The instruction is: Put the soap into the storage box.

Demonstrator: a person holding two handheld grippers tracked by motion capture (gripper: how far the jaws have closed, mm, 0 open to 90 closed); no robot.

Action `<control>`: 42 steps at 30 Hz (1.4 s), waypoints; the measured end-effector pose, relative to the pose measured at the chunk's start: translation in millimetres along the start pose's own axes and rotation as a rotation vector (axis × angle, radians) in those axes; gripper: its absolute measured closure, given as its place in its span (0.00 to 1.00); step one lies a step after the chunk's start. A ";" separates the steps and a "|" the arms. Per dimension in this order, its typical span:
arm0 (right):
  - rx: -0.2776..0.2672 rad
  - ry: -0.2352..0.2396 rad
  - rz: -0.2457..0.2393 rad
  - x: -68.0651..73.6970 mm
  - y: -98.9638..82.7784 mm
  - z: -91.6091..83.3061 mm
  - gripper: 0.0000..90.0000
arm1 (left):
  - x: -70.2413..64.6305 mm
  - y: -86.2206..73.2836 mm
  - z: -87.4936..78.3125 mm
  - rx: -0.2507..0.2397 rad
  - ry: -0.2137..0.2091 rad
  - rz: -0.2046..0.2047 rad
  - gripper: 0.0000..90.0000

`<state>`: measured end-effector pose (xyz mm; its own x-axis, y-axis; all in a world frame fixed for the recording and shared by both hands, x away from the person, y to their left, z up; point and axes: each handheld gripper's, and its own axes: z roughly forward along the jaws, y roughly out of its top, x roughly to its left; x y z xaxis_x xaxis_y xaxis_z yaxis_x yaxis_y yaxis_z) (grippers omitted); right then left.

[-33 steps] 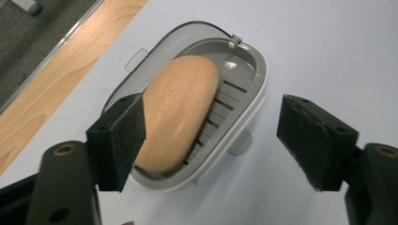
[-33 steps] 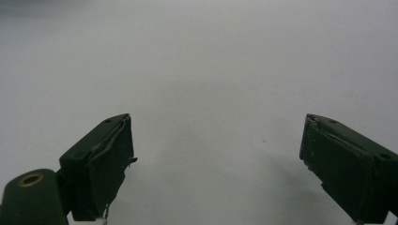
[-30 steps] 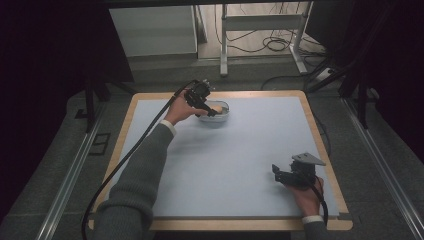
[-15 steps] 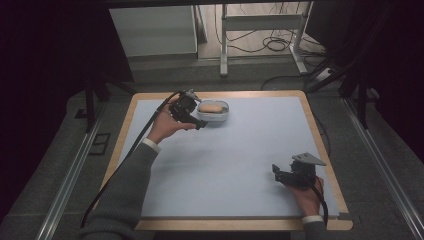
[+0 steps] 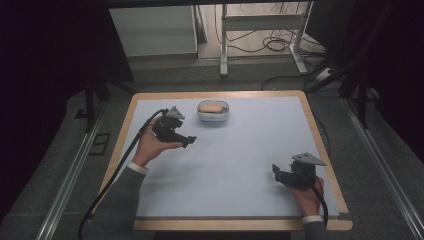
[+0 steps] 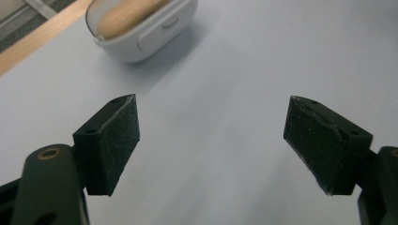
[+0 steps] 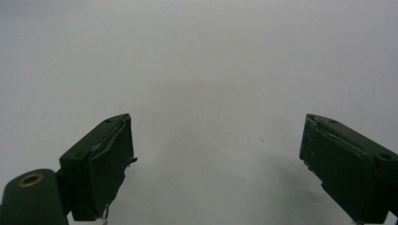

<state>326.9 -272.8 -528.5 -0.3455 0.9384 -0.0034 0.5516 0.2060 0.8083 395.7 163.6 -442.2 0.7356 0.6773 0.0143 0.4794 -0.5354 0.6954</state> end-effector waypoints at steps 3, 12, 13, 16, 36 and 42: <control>0.000 -0.001 0.000 0.1 0.0 0.0 0.11 | -2.6 -16.4 -3.3 -0.019 0.004 -0.027 0.21; -0.002 -0.006 -0.003 0.5 0.0 0.0 0.11 | -7.1 -64.4 -11.2 -0.039 0.026 -0.079 0.21; -0.002 -0.006 -0.003 0.5 0.0 0.0 0.11 | -8.5 -70.9 -10.8 -0.033 0.027 -0.088 0.21; -0.002 -0.005 -0.004 0.4 0.0 -0.1 0.11 | -10.2 -84.2 -10.0 -0.023 0.029 -0.104 0.21; -0.019 0.010 -0.007 0.2 -0.6 -1.6 0.11 | -12.5 -114.7 -7.9 0.005 0.049 -0.144 0.21; -0.040 0.012 -0.013 0.8 -1.3 -3.4 0.11 | -11.5 -115.0 -8.9 0.004 0.047 -0.153 0.21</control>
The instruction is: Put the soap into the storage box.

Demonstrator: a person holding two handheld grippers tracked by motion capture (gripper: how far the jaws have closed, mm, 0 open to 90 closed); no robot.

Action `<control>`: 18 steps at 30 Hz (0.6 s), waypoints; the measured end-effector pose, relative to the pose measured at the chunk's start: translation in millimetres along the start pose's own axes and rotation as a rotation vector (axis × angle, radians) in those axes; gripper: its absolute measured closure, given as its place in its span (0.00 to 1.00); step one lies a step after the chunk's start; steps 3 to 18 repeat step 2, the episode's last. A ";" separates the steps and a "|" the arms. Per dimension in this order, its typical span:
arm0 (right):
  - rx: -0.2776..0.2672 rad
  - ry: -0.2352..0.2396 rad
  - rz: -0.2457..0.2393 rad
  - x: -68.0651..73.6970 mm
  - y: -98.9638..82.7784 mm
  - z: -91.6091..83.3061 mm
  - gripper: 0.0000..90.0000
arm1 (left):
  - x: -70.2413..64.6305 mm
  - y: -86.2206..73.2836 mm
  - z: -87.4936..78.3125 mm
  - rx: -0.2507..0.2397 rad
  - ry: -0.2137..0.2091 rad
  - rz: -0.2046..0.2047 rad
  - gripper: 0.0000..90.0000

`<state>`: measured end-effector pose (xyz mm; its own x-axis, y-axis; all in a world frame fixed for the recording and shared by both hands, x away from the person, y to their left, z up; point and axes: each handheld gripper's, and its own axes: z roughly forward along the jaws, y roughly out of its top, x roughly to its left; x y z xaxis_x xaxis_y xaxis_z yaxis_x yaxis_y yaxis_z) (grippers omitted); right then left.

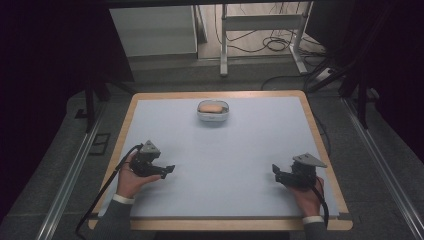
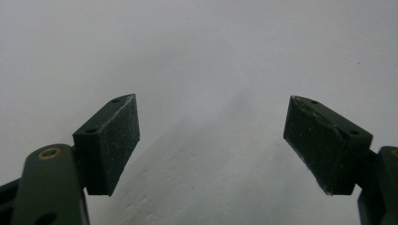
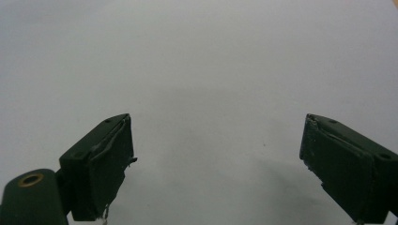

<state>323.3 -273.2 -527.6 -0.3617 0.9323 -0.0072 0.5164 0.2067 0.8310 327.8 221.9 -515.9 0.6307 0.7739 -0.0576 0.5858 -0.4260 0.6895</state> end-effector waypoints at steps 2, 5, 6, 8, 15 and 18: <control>-0.005 0.004 -0.006 0.3 0.0 -0.4 0.11 | 0.0 0.0 -0.6 -0.002 0.001 -0.002 0.21; -0.005 0.004 -0.006 0.3 0.0 -0.4 0.11 | 0.0 0.0 -0.6 -0.002 0.001 -0.002 0.21; -0.005 0.004 -0.006 0.3 0.0 -0.4 0.11 | 0.0 0.0 -0.6 -0.002 0.001 -0.002 0.21; -0.005 0.004 -0.006 0.3 0.0 -0.4 0.11 | 0.0 0.0 -0.6 -0.002 0.001 -0.002 0.21; -0.005 0.004 -0.006 0.3 0.0 -0.4 0.11 | 0.0 0.0 -0.6 -0.002 0.001 -0.002 0.21; -0.005 0.004 -0.006 0.3 0.0 -0.4 0.11 | 0.0 0.0 -0.6 -0.002 0.001 -0.002 0.21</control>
